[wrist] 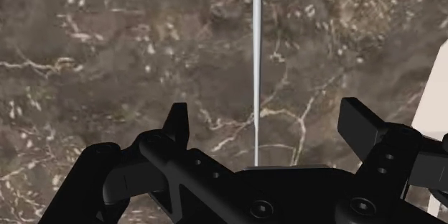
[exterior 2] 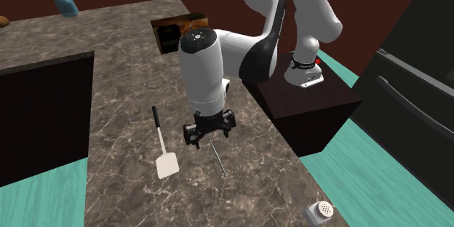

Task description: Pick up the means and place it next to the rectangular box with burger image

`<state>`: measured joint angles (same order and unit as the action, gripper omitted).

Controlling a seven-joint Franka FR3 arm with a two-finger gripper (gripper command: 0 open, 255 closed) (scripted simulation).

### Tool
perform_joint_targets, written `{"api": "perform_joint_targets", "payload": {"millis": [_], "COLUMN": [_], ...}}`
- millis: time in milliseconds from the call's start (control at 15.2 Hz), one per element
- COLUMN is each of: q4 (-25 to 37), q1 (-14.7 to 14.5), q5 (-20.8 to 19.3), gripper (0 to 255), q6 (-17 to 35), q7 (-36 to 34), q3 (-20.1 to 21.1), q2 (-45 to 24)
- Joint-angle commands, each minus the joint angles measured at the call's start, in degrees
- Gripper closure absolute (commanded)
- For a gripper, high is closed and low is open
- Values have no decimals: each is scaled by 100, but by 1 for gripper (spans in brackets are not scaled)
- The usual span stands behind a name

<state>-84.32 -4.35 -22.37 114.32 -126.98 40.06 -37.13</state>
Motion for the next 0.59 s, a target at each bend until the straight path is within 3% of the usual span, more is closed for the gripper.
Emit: {"api": "perform_joint_targets", "payload": {"millis": [0,528], "q4": [-42,-87], "q1": [-19,-32], "q5": [-41,-75], "gripper": [0,0], "q6": [100,189], "q7": [-29,-50], "q3": [-31,-56], "q2": [-64,-115]}}
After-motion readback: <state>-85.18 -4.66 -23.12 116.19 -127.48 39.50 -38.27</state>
